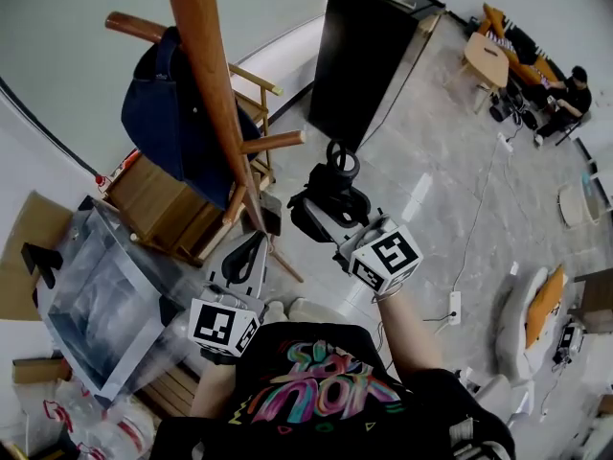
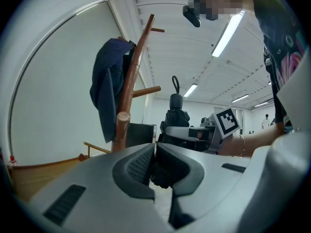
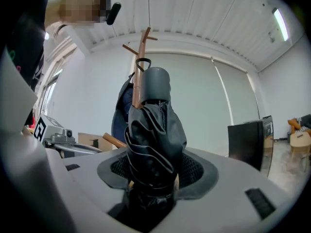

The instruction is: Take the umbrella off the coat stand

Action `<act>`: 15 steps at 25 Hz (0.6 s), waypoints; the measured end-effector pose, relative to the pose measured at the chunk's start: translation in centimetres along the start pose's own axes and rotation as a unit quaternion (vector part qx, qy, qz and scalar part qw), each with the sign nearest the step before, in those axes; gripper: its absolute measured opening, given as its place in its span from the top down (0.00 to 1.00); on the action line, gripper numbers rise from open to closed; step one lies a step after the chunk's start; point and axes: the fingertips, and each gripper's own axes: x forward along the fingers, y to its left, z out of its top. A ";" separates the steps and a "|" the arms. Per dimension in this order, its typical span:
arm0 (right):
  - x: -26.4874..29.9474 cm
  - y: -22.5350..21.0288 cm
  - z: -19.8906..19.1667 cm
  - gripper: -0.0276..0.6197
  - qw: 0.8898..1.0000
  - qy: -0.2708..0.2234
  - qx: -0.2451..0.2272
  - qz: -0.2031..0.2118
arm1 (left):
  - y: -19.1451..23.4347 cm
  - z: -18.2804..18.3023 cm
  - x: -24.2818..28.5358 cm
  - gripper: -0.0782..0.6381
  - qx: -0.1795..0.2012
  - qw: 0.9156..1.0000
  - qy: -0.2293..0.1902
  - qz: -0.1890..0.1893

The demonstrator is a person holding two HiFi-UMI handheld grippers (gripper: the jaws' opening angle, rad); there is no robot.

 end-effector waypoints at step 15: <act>-11.7 -4.7 -0.4 0.58 0.985 0.012 -0.003 -0.171 | -4.5 0.1 5.2 0.85 0.004 0.993 0.004 -0.116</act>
